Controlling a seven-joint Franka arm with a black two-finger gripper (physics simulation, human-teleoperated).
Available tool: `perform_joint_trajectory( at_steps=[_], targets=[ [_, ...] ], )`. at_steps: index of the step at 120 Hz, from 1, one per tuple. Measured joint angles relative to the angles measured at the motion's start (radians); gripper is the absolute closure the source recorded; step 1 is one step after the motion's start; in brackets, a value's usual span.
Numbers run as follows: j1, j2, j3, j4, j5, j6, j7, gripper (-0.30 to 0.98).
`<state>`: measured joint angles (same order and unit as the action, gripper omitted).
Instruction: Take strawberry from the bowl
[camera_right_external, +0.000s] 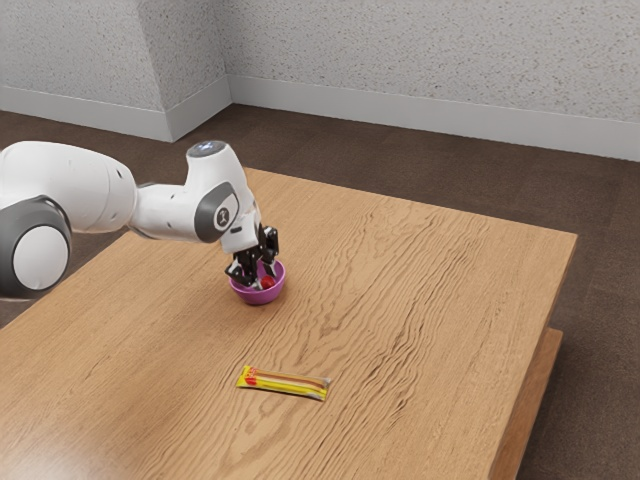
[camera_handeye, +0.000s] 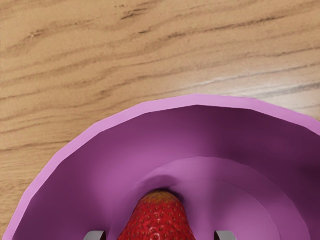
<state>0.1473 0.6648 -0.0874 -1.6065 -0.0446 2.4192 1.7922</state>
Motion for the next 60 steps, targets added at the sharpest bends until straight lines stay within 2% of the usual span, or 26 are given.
perform_joint_trajectory(
  at_steps=[12, 36, 60],
  targets=[
    [0.0, 0.001, 0.0, 0.001, -0.007, 0.0, 0.001, 0.48],
    [-0.006, -0.008, 0.001, -0.003, -0.015, 0.008, 0.0, 0.67],
    [0.004, -0.16, 0.002, -0.132, -0.018, 0.012, -0.007, 0.72]
  ],
)
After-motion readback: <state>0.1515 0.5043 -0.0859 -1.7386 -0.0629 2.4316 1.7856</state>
